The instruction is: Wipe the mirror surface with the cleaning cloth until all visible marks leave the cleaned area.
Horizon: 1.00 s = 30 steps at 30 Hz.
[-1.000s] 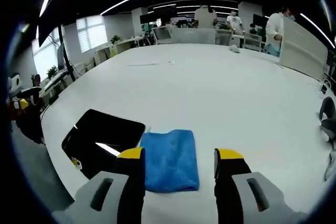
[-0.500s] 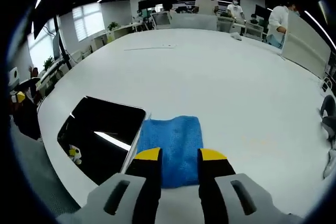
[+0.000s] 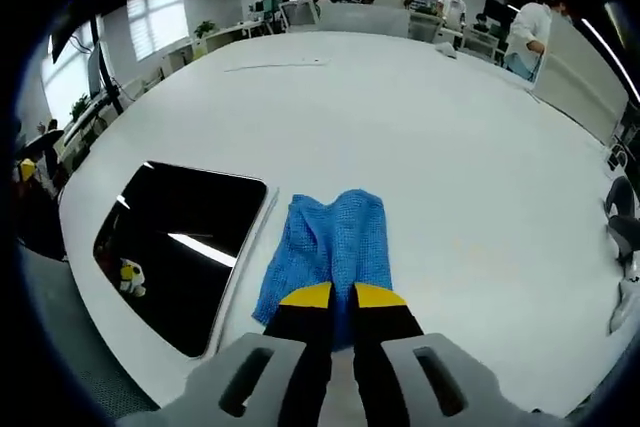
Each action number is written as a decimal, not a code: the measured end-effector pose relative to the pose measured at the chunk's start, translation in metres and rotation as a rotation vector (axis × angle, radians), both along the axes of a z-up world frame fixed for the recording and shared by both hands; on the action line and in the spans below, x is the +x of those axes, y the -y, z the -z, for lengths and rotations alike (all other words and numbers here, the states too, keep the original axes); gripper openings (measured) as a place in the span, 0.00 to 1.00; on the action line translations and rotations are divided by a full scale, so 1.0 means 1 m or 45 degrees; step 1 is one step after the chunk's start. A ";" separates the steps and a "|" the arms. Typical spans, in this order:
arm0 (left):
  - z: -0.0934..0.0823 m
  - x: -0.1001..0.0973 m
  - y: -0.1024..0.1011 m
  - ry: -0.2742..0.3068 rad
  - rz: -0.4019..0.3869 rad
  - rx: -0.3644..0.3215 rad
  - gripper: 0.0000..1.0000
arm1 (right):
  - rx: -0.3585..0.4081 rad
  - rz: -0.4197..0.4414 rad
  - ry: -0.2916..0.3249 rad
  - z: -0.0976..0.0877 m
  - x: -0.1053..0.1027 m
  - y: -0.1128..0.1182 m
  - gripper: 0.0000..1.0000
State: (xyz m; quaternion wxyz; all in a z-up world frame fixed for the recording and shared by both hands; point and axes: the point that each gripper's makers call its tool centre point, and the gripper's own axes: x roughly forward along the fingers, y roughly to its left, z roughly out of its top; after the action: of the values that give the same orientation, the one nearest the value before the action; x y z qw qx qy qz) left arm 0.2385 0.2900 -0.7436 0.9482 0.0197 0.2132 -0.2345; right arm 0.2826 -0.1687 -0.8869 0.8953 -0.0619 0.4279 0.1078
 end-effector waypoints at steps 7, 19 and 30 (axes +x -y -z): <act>-0.002 -0.003 0.002 0.010 -0.043 -0.009 0.99 | 0.027 0.053 -0.034 0.001 0.001 0.002 0.00; 0.001 -0.004 0.003 -0.010 -0.012 0.000 0.99 | 0.229 0.227 -0.045 -0.014 0.014 0.006 0.00; -0.007 0.004 -0.004 0.034 0.000 -0.012 0.99 | 0.411 0.252 -0.009 -0.057 0.031 -0.026 0.00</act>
State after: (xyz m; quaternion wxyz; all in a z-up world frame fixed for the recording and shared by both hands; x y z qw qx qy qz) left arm 0.2424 0.2944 -0.7365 0.9511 0.0183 0.1994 -0.2354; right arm 0.3132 -0.1430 -0.8301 0.8983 0.1255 0.4121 0.0866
